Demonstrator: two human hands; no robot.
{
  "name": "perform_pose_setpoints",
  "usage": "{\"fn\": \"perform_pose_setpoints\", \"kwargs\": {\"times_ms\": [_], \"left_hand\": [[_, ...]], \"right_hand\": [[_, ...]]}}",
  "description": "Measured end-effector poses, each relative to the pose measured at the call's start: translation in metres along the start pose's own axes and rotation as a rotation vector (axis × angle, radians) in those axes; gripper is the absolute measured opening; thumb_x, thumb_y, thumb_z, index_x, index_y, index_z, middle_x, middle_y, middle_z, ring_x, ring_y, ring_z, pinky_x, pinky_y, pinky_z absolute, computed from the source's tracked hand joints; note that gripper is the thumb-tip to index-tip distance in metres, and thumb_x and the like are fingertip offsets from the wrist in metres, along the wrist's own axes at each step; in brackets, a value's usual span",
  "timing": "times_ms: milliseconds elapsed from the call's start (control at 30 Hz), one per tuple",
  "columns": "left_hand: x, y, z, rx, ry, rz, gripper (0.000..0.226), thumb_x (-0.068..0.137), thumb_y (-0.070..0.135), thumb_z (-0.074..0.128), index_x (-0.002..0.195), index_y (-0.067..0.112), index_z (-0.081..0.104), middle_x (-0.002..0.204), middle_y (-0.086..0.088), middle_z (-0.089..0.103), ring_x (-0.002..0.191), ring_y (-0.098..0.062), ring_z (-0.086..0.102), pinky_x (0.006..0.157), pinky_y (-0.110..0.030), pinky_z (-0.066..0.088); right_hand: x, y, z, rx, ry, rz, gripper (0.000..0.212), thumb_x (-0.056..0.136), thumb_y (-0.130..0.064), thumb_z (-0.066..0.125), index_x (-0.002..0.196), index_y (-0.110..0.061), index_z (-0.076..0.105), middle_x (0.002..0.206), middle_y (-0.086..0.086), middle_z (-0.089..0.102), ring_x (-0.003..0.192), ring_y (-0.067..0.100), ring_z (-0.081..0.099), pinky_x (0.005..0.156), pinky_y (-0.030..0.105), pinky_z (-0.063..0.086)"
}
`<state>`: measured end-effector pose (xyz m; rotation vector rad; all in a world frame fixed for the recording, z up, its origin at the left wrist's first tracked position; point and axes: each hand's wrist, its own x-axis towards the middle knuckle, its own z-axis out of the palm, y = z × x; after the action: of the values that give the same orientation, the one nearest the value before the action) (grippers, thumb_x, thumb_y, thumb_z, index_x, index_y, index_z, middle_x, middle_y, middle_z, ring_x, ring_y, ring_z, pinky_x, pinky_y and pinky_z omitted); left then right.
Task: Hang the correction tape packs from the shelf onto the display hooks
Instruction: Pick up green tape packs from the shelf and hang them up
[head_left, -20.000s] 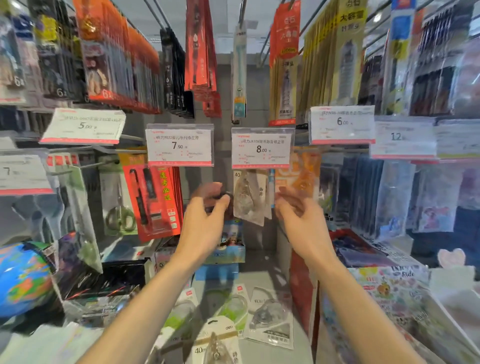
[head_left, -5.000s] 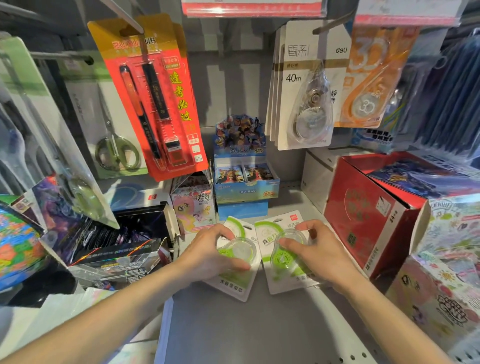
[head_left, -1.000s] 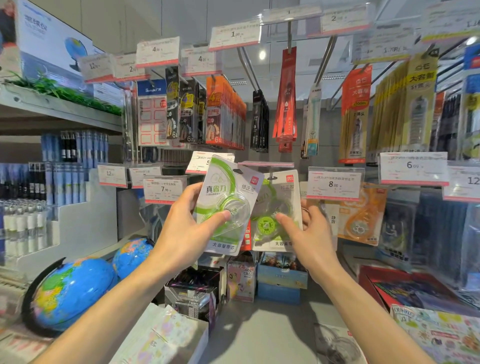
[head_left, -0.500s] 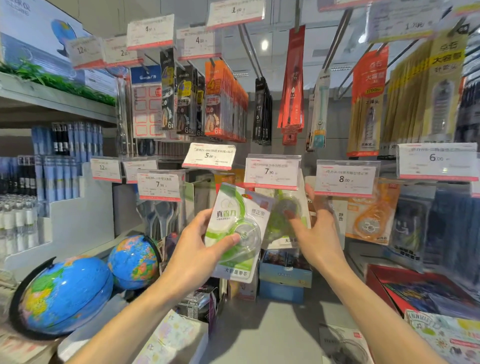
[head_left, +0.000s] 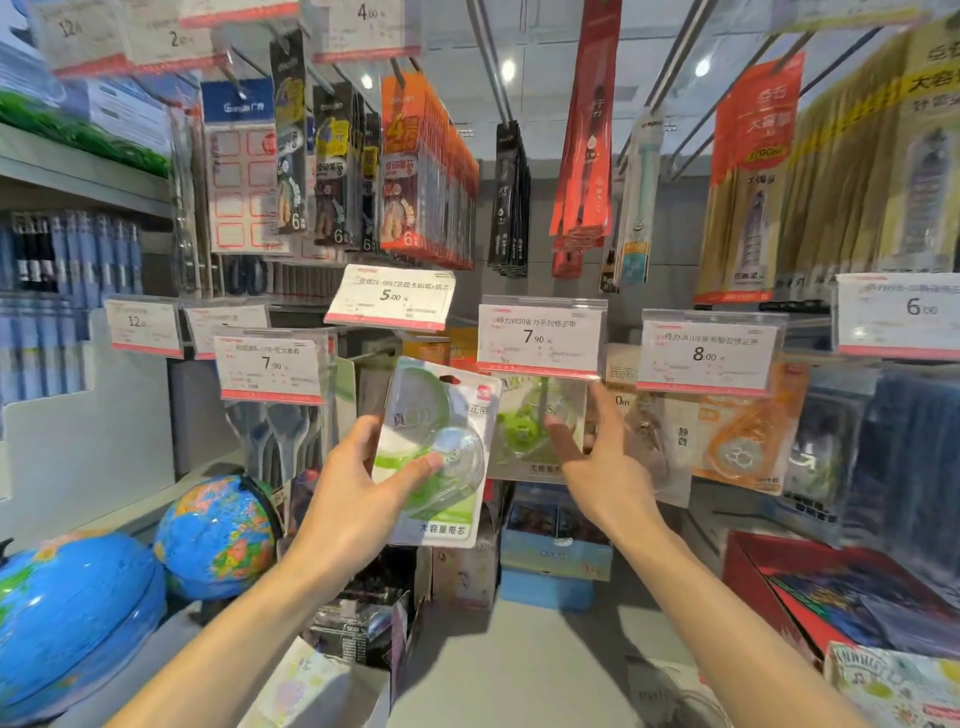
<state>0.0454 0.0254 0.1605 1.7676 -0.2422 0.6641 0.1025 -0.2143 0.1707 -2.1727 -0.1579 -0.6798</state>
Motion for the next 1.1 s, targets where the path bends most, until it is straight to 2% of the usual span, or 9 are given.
{"fn": "perform_pose_setpoints", "kwargs": {"times_ms": [100,200,333,433,633,733,800,867,1100], "left_hand": [[-0.003,-0.004,0.002,-0.016,-0.003,-0.015,0.027,0.087,0.028,0.082,0.108,0.027,0.066,0.100,0.012,0.079,0.092,-0.003,0.073,0.084,-0.034,0.056],[-0.011,-0.003,0.007,-0.057,-0.032,-0.059,0.042,0.086,0.029,0.083,0.123,0.028,0.064,0.116,0.009,0.077,0.109,-0.010,0.071,0.095,-0.038,0.056],[-0.027,0.002,0.021,-0.166,-0.101,-0.047,0.040,0.087,0.019,0.081,0.122,0.031,0.066,0.111,0.015,0.078,0.101,-0.006,0.075,0.078,-0.021,0.060],[-0.039,0.010,0.037,-0.225,-0.140,-0.060,0.039,0.090,0.010,0.076,0.124,0.025,0.066,0.113,0.010,0.079,0.103,-0.011,0.076,0.082,-0.026,0.061],[-0.058,0.029,0.050,-0.208,-0.238,-0.037,0.039,0.095,0.016,0.072,0.132,0.028,0.063,0.121,0.011,0.076,0.113,-0.011,0.072,0.094,-0.032,0.059],[-0.062,0.034,0.040,0.226,-0.166,0.157,0.047,0.094,0.045,0.069,0.138,0.039,0.055,0.123,0.027,0.058,0.108,0.006,0.063,0.098,-0.029,0.053],[-0.058,0.044,0.030,0.456,-0.070,0.339,0.046,0.094,0.049,0.064,0.137,0.036,0.053,0.113,0.025,0.046,0.092,0.005,0.060,0.086,-0.027,0.053],[-0.047,0.061,0.020,0.605,0.019,0.557,0.043,0.094,0.040,0.067,0.133,0.025,0.057,0.111,0.014,0.046,0.084,-0.002,0.055,0.078,-0.028,0.049],[0.006,0.117,0.023,1.131,0.163,1.105,0.047,0.073,-0.004,0.073,0.119,0.004,0.066,0.123,-0.021,0.064,0.106,-0.038,0.059,0.082,-0.046,0.047]], "right_hand": [[-0.005,-0.003,-0.013,0.009,-0.032,-0.013,0.061,0.103,-0.055,0.048,0.157,-0.036,0.027,0.109,-0.005,0.075,0.076,0.012,0.071,0.075,0.035,0.055],[-0.019,-0.001,-0.025,0.055,-0.016,-0.049,0.034,0.102,-0.041,0.059,0.133,-0.027,0.053,0.074,-0.006,0.073,0.070,0.010,0.071,0.076,0.037,0.059],[-0.055,0.003,-0.035,0.326,-0.145,0.014,0.013,0.099,-0.034,0.067,0.111,-0.029,0.070,0.092,-0.002,0.079,0.078,0.010,0.077,0.074,0.027,0.064],[-0.078,0.000,-0.036,0.553,-0.267,0.050,0.016,0.097,-0.027,0.070,0.113,-0.025,0.070,0.097,-0.002,0.082,0.086,0.009,0.079,0.069,0.017,0.060],[-0.097,0.000,-0.042,0.835,-0.287,0.156,0.035,0.090,-0.004,0.076,0.120,-0.014,0.059,0.103,0.007,0.083,0.089,0.025,0.082,0.064,0.025,0.062],[-0.102,0.005,-0.052,0.812,-0.258,0.115,0.040,0.089,-0.002,0.077,0.123,-0.014,0.058,0.104,0.005,0.083,0.093,0.025,0.081,0.070,0.028,0.064],[-0.103,0.010,-0.061,0.740,-0.212,0.069,0.041,0.088,-0.007,0.078,0.123,-0.017,0.058,0.106,0.000,0.083,0.096,0.020,0.081,0.076,0.029,0.064],[-0.103,0.014,-0.070,0.684,-0.177,0.030,0.041,0.088,-0.012,0.079,0.122,-0.022,0.058,0.107,-0.006,0.082,0.097,0.014,0.080,0.078,0.026,0.063],[-0.102,0.018,-0.082,0.619,-0.154,-0.048,0.039,0.089,-0.016,0.080,0.119,-0.030,0.059,0.107,-0.015,0.080,0.099,0.005,0.077,0.080,0.017,0.060]]}}
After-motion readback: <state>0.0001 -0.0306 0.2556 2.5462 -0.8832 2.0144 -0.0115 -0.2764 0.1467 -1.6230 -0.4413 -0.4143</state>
